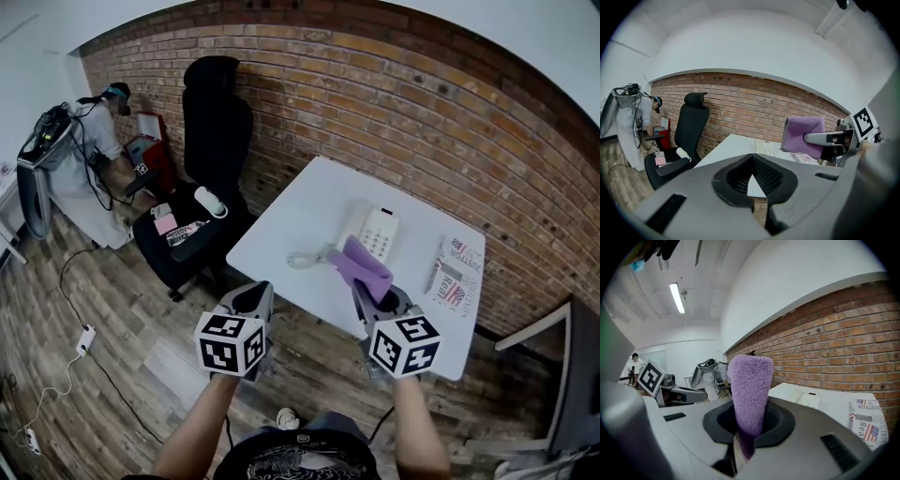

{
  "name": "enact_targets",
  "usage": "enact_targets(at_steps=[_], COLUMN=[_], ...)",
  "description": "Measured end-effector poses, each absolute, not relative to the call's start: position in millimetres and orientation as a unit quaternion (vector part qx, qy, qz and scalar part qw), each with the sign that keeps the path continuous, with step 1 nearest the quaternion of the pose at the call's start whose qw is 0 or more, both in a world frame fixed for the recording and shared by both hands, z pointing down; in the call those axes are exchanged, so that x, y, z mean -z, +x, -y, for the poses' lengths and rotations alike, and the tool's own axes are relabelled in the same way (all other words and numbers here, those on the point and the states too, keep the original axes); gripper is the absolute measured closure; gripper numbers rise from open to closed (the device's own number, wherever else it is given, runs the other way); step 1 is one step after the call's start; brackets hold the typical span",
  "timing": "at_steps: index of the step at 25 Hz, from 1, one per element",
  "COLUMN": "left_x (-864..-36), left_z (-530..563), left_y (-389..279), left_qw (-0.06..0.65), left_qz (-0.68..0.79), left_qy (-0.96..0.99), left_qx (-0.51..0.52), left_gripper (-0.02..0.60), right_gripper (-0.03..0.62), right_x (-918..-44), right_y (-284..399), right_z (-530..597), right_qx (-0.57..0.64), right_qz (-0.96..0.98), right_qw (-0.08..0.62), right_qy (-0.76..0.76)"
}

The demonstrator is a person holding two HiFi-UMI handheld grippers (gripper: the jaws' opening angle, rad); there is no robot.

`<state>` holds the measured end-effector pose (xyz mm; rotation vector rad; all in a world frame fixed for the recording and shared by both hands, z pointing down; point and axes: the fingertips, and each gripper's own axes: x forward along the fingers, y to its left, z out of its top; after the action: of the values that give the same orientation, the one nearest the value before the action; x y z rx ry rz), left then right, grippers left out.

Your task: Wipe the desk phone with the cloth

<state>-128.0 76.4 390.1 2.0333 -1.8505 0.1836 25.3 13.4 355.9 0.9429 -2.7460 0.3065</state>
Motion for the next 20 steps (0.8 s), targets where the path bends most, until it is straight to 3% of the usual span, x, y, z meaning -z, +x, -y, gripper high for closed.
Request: enact_targets(at_steps=[20], left_x=[-410], left_z=[43], left_y=[-104], left_qw=[0.189], left_qz=[0.597], left_qy=[0.774], left_qx=[-0.092], left_gripper=[0.577], right_gripper=[0.549], right_x=[-365], right_y=[59], right_z=[97], right_qx=[-0.107], right_qz=[0.906], right_qw=[0.105], right_qy=[0.397])
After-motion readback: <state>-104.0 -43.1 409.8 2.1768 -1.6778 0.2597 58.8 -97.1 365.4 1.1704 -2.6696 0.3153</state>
